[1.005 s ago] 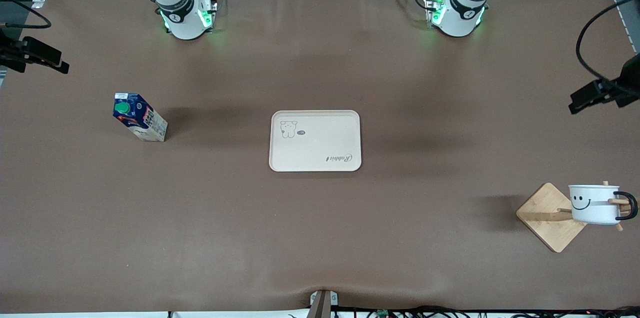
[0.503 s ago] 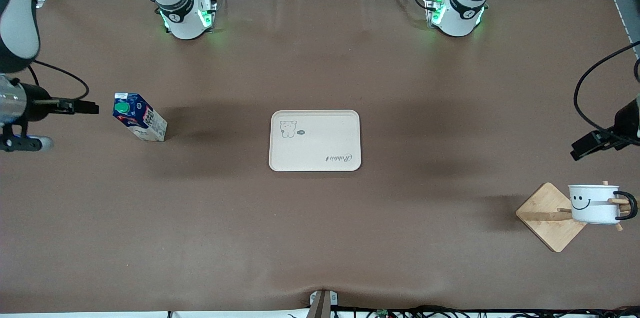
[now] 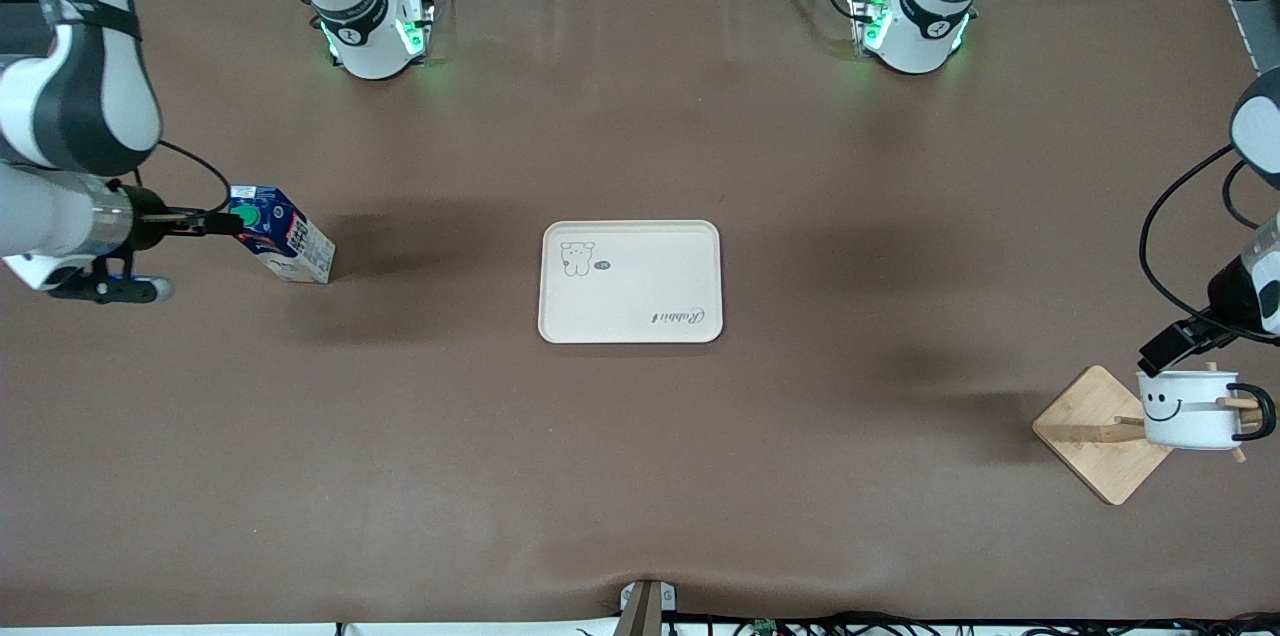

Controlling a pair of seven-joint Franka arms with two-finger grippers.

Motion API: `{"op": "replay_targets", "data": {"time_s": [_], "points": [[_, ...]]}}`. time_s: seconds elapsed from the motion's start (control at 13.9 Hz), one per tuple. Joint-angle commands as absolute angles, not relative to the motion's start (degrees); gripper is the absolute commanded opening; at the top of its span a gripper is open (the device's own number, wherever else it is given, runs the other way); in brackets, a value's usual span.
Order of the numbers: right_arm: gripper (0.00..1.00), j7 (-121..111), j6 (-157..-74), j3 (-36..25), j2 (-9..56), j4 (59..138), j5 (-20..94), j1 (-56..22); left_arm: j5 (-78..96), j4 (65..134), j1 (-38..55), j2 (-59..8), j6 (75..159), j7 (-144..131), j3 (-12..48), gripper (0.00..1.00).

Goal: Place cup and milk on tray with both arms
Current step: 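Grasp the milk carton with the right gripper while the left gripper grasps the mug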

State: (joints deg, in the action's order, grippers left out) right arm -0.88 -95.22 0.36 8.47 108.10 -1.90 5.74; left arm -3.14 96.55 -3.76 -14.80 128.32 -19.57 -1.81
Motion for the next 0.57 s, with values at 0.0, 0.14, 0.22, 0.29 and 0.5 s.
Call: {"op": "replay_targets", "data": {"time_s": [0.0, 0.14, 0.22, 0.29, 0.5], "points": [[1.0, -1.67, -101.5, 1.05, 2.73, 119.07, -3.08, 6.59, -3.78, 102.72, -3.87, -14.85, 138.65, -23.46, -1.67, 1.0], [1.0, -1.67, -102.91, 1.05, 2.46, 121.1, -3.08, 6.33, -3.87, 106.42, -5.0, -15.47, 146.57, -23.47, -1.67, 1.0], [1.0, -1.84, -104.31, 1.05, 2.46, 122.16, -3.16, 6.33, -3.87, 106.87, -5.01, -16.16, 148.69, -23.55, -1.67, 0.98], [1.0, -1.93, -104.94, 1.05, 2.46, 122.78, -3.43, 6.33, -3.87, 106.79, -5.01, -16.69, 149.84, -23.55, -1.67, 0.9], [1.0, -1.93, -105.38, 1.14, 2.37, 123.4, -4.48, 5.98, -3.87, 106.44, -4.92, -18.63, 153.62, -23.55, -1.67, 0.61]]}}
